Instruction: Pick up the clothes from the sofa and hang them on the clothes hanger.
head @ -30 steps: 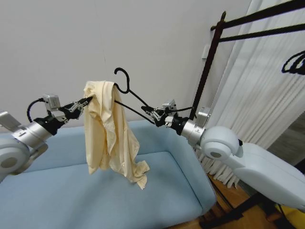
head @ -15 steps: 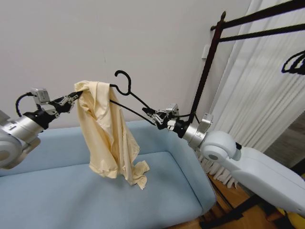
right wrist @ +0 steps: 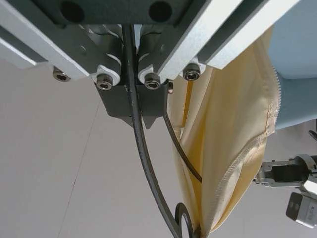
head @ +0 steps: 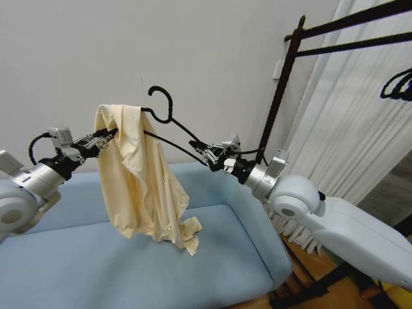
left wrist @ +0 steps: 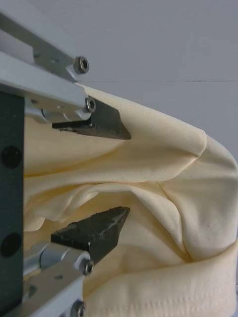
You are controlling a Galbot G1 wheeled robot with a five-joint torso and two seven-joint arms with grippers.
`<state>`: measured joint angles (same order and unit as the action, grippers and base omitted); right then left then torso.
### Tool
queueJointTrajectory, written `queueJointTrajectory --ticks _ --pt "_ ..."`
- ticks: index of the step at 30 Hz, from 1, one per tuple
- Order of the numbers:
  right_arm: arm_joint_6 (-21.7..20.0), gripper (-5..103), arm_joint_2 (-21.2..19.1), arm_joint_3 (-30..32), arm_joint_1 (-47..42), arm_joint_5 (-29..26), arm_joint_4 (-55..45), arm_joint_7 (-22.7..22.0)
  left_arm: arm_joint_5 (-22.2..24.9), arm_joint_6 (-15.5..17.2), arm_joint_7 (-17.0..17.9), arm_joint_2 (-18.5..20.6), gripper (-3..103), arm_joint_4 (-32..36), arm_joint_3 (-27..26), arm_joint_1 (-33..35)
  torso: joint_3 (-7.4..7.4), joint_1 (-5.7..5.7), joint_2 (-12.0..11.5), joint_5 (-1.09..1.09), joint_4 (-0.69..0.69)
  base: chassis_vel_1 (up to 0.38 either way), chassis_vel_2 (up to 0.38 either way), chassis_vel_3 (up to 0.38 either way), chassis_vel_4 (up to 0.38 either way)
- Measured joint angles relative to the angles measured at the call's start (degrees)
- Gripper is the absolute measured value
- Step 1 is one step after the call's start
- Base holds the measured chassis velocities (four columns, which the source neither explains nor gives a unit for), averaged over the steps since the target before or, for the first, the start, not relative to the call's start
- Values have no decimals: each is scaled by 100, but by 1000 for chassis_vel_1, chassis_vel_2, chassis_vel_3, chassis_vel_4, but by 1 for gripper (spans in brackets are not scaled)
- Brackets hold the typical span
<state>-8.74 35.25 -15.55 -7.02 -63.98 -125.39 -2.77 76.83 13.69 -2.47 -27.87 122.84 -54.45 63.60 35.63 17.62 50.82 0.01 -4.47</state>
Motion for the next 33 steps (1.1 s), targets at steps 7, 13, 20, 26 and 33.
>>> queueJointTrajectory --ticks 7,13,20,26,33 --pt "-238 2 23 -64 230 -128 19 -261 -21 39 192 -154 74 147 -45 81 0 0 0 0 0 0 0 0 0" --pt "-454 2 40 -118 399 -299 11 -584 -60 47 398 -223 95 377 -68 109 0 0 0 0 0 0 0 0 0" --pt "-630 2 99 -199 587 -399 52 -827 -45 61 516 -214 100 761 -41 69 0 0 0 0 0 0 0 0 0" --pt "-787 2 115 -259 674 -525 -75 -964 -67 73 543 -200 100 1079 122 43 0 0 0 0 0 0 0 0 0" --pt "-942 2 72 -362 669 -728 -351 -1086 -277 162 455 -47 100 1120 278 -82 0 0 0 0 0 0 0 0 0"
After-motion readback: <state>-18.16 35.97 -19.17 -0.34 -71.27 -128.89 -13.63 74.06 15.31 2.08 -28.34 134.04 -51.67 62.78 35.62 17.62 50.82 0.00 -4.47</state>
